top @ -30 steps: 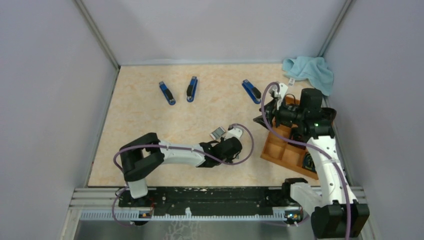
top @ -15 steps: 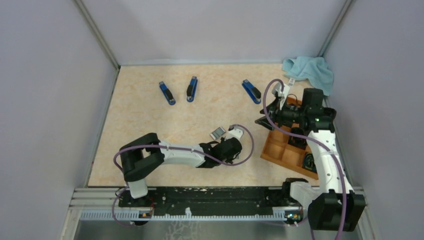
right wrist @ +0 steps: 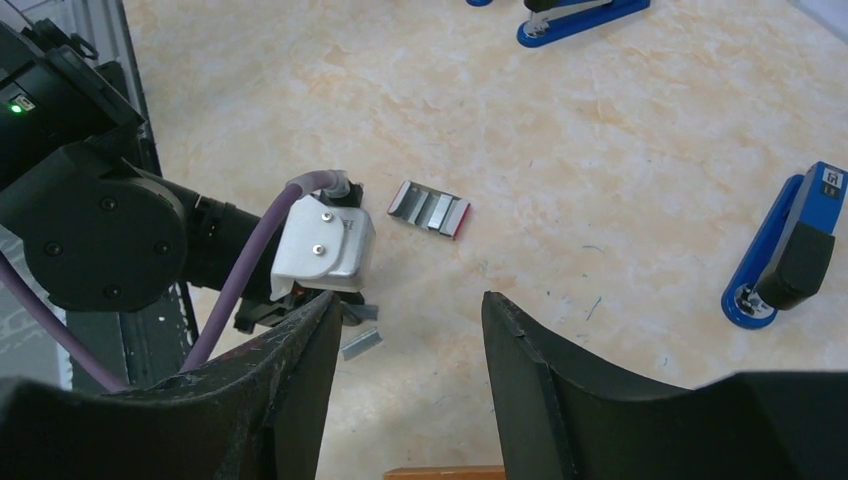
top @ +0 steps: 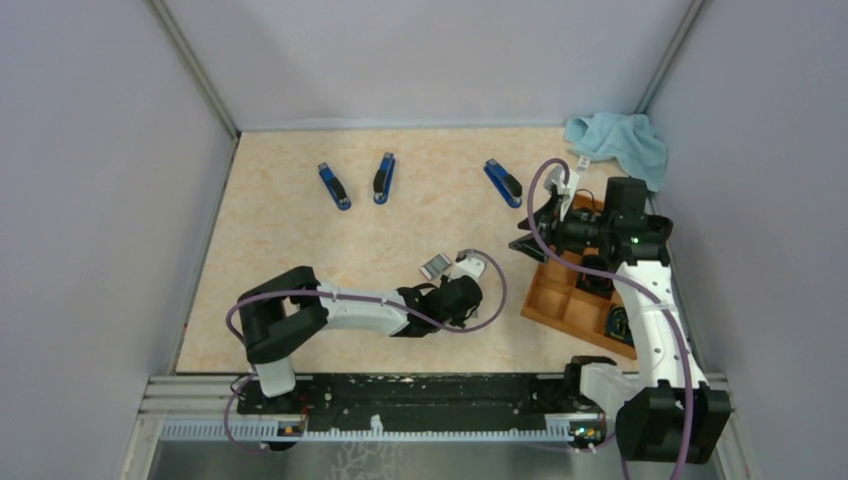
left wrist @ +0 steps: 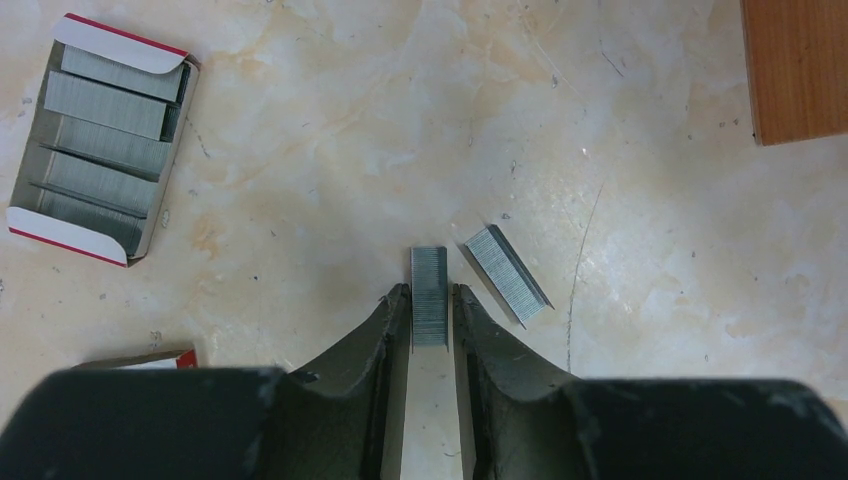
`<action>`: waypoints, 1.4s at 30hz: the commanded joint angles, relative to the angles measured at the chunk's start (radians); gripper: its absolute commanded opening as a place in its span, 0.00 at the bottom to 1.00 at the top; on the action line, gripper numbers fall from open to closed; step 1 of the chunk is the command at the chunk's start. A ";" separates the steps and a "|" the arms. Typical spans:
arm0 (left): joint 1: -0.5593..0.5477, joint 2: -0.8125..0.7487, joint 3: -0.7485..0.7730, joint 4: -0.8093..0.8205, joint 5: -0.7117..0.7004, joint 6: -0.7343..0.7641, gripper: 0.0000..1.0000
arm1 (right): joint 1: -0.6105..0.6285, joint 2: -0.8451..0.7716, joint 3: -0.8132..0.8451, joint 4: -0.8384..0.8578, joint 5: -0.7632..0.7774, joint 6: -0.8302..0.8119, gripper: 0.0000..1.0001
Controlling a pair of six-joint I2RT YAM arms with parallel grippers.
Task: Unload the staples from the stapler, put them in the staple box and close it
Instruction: Pick up the staple from the center of the board.
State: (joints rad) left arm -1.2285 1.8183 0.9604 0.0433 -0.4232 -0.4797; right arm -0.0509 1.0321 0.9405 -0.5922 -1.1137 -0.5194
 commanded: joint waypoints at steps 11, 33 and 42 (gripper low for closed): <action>-0.007 -0.022 -0.068 -0.037 0.048 -0.034 0.27 | -0.001 -0.095 -0.006 0.075 -0.014 0.085 0.55; -0.007 -0.183 -0.167 0.015 0.018 -0.065 0.25 | 0.057 -0.156 -0.027 0.136 0.022 0.175 0.55; -0.004 -0.430 -0.341 0.293 0.100 -0.070 0.25 | 0.136 -0.149 -0.105 0.298 -0.025 0.297 0.55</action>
State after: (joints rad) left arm -1.2289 1.4948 0.6643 0.1619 -0.3706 -0.5396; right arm 0.0406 0.8925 0.8642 -0.4274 -1.0924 -0.3054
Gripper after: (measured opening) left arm 0.248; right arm 0.547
